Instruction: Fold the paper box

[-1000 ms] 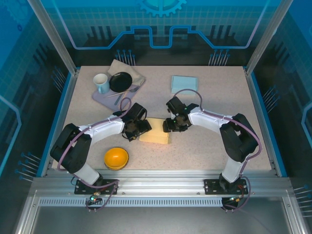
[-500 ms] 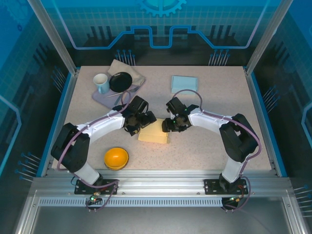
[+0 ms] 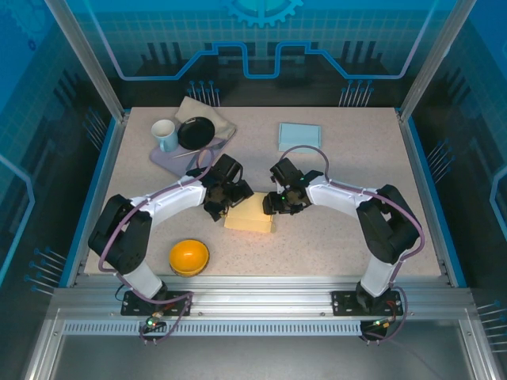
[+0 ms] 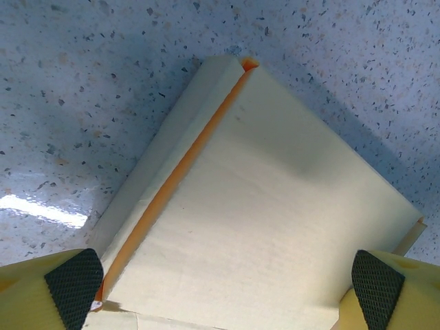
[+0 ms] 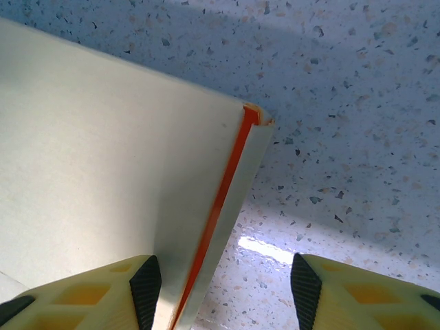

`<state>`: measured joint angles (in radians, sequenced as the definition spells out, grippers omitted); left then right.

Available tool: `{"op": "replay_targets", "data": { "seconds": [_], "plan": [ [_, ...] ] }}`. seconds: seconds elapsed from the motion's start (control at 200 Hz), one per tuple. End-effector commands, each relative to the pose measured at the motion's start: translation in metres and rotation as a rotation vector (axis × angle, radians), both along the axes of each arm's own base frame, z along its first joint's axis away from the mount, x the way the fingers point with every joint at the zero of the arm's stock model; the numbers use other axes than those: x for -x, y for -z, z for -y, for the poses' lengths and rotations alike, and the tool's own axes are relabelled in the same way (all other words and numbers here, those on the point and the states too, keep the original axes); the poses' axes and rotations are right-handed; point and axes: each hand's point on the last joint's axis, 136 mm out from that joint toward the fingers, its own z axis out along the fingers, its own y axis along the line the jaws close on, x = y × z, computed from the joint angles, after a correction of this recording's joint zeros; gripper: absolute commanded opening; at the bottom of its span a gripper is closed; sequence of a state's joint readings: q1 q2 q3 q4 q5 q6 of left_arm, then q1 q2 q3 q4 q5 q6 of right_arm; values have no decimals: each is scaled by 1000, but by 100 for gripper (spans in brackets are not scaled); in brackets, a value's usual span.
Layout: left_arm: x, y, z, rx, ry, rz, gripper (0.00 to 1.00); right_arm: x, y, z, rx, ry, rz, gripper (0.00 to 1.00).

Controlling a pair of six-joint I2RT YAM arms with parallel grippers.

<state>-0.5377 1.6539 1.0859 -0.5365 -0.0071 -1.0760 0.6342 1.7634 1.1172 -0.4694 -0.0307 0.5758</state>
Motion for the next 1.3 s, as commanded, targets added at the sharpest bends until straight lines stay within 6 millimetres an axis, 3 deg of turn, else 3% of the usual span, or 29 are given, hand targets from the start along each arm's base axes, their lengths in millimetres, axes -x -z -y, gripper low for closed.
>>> {"op": "replay_targets", "data": {
  "seconds": [0.0, 0.23, 0.34, 0.575, 0.905, 1.135, 1.296],
  "plan": [
    [24, 11, -13, -63, -8, -98, 99, 8, 12, 8, 59, -18, -18, 56],
    [21, -6, -22, -114, 9, -65, 99, 4, 10, 11, 79, -21, -5, 56],
    [21, 0, -23, -120, 22, -74, 99, 3, 9, 12, 81, -26, 1, 56],
    [15, 24, -3, -46, 43, -101, 99, -3, 9, 8, 72, -69, 30, 56],
    [10, 41, 3, -35, 17, -129, 99, -32, 14, 14, 10, -99, 72, 56],
    [14, 52, -1, -47, -22, -152, 99, -48, -2, 16, -12, -96, 106, 56],
    [15, 59, 0, -45, -36, -164, 99, -37, -23, 23, -6, -51, 81, 56]
  ]
}}
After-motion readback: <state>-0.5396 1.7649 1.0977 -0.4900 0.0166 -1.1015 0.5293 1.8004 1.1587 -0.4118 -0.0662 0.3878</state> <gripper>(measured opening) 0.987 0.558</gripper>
